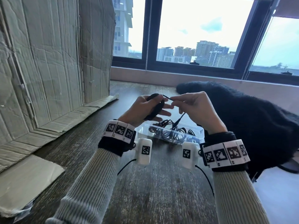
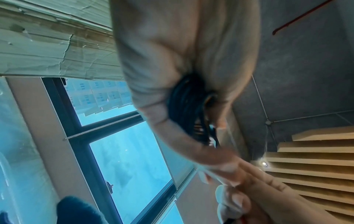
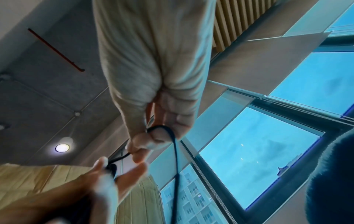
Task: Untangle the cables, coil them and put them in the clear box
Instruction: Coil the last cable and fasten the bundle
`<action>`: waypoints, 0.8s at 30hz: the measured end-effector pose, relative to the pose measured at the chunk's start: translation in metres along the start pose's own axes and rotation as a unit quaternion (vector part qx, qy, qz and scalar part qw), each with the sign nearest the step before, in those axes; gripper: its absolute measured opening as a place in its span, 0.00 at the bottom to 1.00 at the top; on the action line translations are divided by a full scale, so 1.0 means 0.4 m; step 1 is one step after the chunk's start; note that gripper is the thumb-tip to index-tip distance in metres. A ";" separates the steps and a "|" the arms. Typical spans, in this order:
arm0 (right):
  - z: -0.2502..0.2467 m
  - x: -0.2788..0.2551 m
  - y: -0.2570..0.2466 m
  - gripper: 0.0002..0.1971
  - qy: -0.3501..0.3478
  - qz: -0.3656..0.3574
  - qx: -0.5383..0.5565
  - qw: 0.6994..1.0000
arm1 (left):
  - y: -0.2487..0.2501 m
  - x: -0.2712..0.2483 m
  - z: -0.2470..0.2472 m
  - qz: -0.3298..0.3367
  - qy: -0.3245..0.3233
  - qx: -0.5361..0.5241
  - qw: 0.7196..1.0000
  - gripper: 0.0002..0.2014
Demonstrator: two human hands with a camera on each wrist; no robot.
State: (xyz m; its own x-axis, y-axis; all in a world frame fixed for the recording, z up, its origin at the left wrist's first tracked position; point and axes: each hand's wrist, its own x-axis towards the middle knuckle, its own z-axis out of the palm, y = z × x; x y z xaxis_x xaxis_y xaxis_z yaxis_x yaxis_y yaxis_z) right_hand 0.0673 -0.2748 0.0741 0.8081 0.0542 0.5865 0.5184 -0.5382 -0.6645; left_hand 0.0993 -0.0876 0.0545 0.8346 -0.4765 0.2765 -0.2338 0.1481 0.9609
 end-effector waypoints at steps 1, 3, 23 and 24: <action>0.011 0.004 0.006 0.07 0.012 -0.003 -0.002 1.000 | -0.003 0.005 0.001 -0.006 0.017 -0.032 0.999 0.19; 0.039 0.012 0.014 0.11 0.038 -0.008 0.003 0.999 | -0.006 0.013 0.003 -0.008 0.048 -0.094 0.994 0.19; 0.125 -0.024 -0.068 0.09 -0.188 -0.025 -0.176 0.966 | -0.012 0.039 -0.013 0.102 0.277 -0.014 0.955 0.17; 0.120 -0.027 -0.079 0.10 -0.193 -0.044 -0.219 0.955 | -0.014 0.037 -0.006 0.098 0.265 0.025 0.959 0.21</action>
State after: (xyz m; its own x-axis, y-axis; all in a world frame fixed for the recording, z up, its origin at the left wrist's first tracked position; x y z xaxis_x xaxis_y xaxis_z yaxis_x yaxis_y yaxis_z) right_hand 0.0558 -0.2180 0.0666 0.8531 0.3769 0.3608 0.4914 -0.8128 -0.3127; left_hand 0.1141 -0.0933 0.0533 0.9054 0.0660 0.4194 -0.4245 0.1423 0.8942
